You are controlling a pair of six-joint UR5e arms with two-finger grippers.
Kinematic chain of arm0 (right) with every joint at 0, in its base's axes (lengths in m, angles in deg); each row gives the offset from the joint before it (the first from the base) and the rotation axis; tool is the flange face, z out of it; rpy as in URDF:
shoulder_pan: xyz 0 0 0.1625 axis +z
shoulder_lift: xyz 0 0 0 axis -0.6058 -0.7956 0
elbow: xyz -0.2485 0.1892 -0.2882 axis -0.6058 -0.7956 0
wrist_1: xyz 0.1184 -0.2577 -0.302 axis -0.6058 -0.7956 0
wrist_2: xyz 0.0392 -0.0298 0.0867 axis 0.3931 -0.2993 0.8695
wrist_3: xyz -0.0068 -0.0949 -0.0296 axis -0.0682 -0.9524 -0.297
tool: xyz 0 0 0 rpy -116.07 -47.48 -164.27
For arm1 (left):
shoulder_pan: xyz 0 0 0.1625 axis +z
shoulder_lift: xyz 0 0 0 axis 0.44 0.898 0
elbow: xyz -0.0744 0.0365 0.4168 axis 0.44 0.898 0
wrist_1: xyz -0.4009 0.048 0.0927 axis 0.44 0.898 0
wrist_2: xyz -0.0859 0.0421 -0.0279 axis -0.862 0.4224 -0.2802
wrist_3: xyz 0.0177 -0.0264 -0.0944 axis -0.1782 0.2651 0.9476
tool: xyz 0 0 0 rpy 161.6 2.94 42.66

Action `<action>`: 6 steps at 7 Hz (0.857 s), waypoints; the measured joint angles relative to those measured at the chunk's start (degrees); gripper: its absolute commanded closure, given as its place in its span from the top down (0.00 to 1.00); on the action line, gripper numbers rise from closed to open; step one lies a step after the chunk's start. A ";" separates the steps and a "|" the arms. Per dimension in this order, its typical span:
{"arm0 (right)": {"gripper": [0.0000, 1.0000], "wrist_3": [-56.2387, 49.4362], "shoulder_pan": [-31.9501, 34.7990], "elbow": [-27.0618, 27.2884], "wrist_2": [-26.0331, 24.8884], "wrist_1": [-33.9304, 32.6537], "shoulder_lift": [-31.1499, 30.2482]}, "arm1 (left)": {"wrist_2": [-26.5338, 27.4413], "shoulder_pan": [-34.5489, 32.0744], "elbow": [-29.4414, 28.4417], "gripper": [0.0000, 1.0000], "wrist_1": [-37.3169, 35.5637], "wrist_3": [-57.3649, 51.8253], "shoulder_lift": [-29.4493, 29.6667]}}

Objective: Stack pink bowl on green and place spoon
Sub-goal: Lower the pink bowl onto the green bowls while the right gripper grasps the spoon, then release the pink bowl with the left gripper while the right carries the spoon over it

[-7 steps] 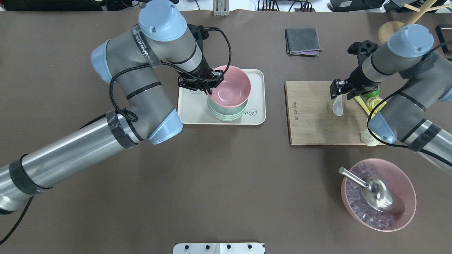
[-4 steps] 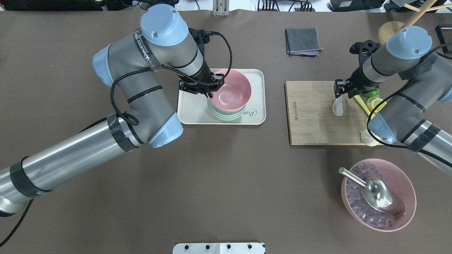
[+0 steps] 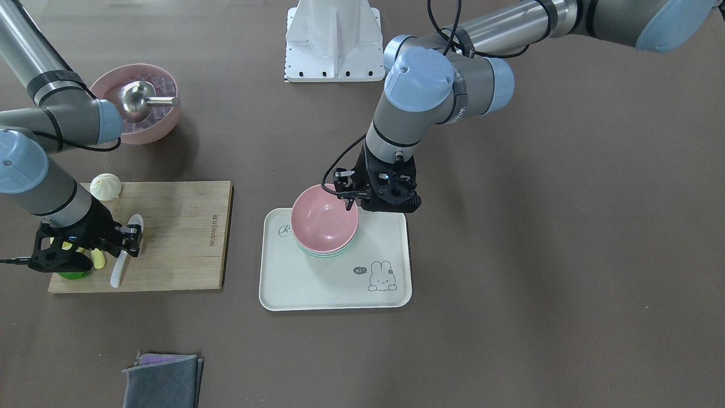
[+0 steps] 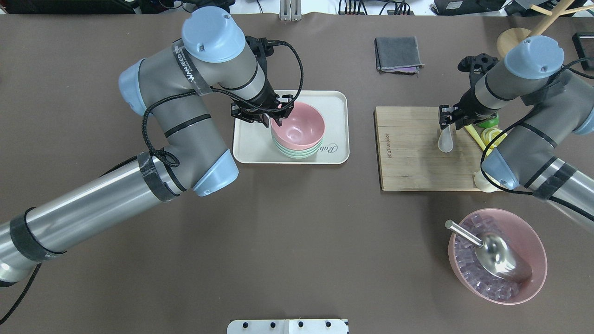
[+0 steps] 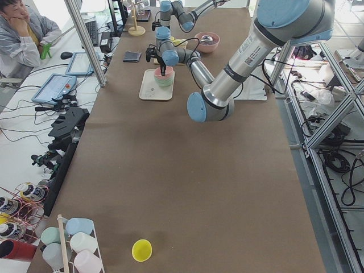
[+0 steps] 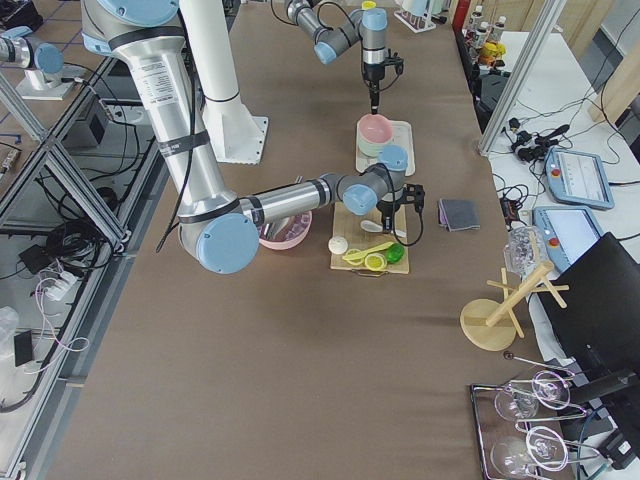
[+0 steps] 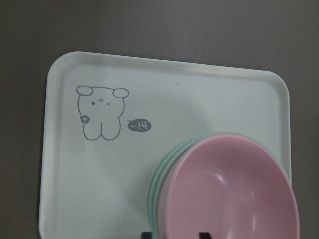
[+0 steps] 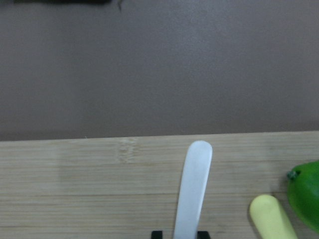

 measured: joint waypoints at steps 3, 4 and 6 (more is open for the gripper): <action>0.00 1.88 1.03 -0.57 3.42 -0.25 2.12 | 0.22 -0.33 2.80 0.97 0.00 -0.45 -2.38; 0.00 3.03 1.39 -0.50 4.34 -0.65 3.36 | -0.07 -0.76 4.68 0.97 -0.06 -0.51 -3.75; 0.00 12.42 0.44 -0.09 5.21 -2.64 10.54 | -4.34 -4.49 12.39 0.97 -0.27 -4.28 -11.49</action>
